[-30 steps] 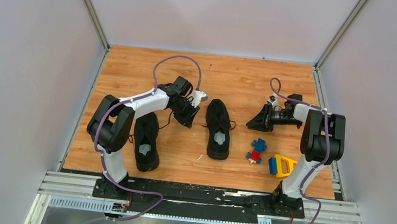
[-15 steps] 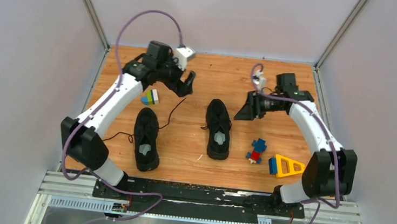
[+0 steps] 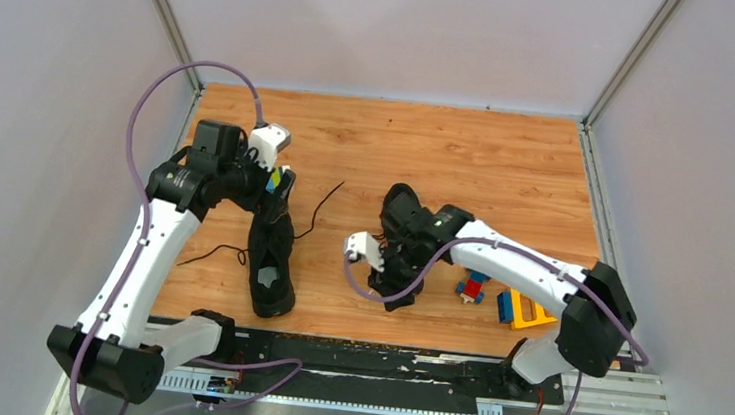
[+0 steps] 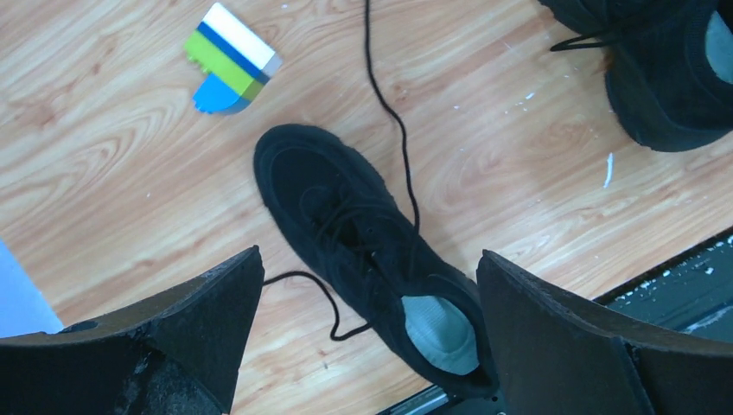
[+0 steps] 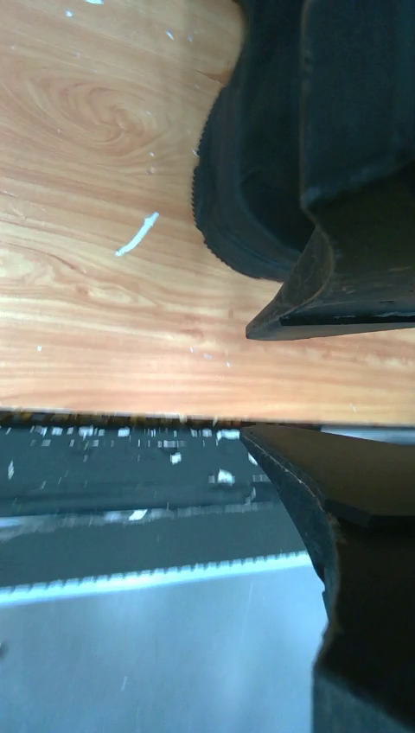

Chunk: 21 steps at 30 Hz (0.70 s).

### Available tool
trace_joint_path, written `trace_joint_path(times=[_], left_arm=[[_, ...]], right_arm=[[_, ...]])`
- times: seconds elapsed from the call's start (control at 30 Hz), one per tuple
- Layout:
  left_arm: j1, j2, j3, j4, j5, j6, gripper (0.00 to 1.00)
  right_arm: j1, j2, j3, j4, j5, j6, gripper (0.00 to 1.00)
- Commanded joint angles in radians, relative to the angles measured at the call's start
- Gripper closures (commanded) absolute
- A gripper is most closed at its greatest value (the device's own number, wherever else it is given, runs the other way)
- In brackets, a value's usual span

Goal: Tie the shoes
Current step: Move the shoe to the center of the board.

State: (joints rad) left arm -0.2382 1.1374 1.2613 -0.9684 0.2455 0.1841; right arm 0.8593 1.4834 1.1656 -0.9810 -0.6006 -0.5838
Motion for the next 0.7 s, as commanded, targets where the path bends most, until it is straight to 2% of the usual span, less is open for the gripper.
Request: trace_joint_path(times=[0.0,0.17,0.37,0.47,0.67], left_arm=[[0.076,-0.077,-0.044,-0.008,-0.006,0.026,0.0],[0.127,-0.116,-0.069,0.009,0.089,-0.005,0.02],[0.14,-0.135,-0.094,0.027,0.169,-0.014,0.03],[0.141,-0.139,-0.106,0.034,0.185,-0.02,0.03],[0.143,-0.145,-0.118,0.025,0.166,-0.007,0.03]], right_arm=[[0.092,0.105,0.035,0.124,0.318,-0.061,0.59],[0.096,0.245,0.108,0.162,0.488,-0.118,0.57],[0.076,0.262,0.009,0.27,0.617,-0.272,0.46],[-0.01,0.294,0.008,0.301,0.655,-0.298,0.45],[-0.212,0.384,0.131,0.3,0.626,-0.305,0.45]])
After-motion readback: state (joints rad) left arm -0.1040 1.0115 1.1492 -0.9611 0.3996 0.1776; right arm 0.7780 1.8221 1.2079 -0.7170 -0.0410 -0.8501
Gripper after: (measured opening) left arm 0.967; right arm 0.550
